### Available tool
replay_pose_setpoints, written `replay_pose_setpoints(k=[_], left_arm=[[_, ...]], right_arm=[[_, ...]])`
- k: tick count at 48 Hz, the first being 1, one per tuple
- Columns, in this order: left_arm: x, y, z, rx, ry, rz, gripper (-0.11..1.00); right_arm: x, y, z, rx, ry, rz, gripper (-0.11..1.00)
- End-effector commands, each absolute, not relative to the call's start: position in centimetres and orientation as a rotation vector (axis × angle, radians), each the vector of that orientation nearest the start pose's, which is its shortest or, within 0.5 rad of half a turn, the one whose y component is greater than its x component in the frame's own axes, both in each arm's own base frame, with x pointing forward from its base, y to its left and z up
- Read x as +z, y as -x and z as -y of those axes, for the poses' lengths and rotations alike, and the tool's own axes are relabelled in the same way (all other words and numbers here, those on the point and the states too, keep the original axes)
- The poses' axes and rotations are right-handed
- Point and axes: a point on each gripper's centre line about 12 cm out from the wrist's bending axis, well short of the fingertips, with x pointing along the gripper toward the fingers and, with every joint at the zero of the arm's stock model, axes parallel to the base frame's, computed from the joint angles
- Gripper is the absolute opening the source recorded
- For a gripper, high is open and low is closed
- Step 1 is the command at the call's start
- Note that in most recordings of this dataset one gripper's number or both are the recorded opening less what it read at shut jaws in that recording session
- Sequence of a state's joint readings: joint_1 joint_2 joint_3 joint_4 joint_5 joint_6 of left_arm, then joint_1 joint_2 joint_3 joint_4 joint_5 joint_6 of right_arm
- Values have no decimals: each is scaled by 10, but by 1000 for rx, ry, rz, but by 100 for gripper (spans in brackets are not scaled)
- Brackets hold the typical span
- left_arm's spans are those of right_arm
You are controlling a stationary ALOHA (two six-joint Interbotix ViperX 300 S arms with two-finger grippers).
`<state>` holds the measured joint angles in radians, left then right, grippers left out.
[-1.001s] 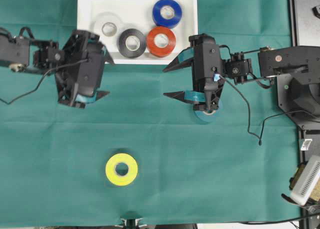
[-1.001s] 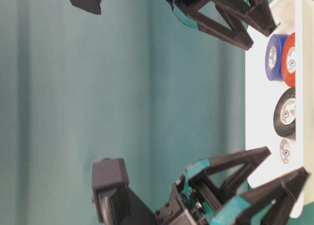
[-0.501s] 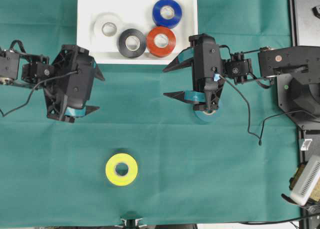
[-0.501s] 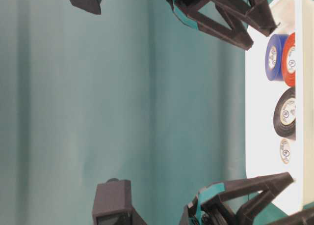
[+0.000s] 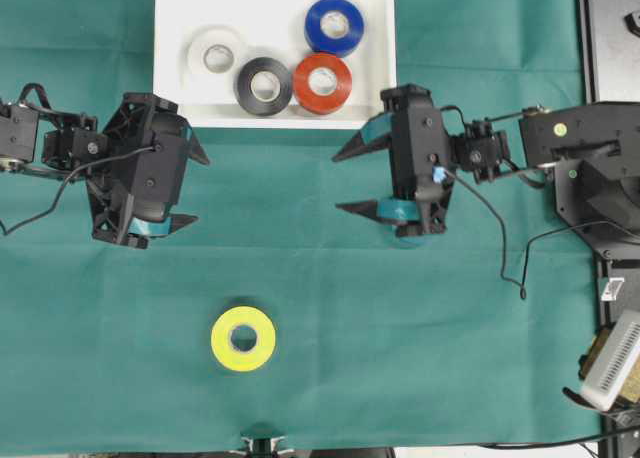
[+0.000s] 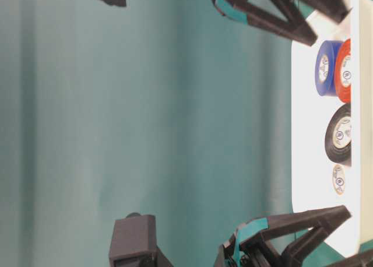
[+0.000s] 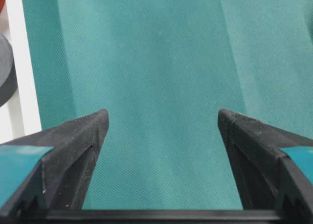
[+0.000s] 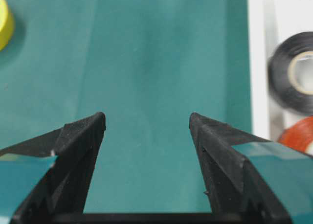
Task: Put the tape alternately from left to right into the white case.
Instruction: 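Lower the right gripper onto the teal tape roll and grip it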
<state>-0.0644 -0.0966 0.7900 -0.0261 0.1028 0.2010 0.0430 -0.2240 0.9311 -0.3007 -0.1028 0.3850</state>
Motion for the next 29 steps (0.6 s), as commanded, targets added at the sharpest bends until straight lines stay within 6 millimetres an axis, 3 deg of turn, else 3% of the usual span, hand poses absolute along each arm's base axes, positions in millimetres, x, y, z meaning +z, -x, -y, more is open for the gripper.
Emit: replay_pose_setpoints(k=[1, 29], left_arm=[[166, -345, 24, -135, -192, -753, 77], [174, -353, 24, -130, -189, -727, 77]], right_arm=[[180, -314, -25, 72, -77, -579, 65], [146, -264, -53, 68, -182, -800, 65]])
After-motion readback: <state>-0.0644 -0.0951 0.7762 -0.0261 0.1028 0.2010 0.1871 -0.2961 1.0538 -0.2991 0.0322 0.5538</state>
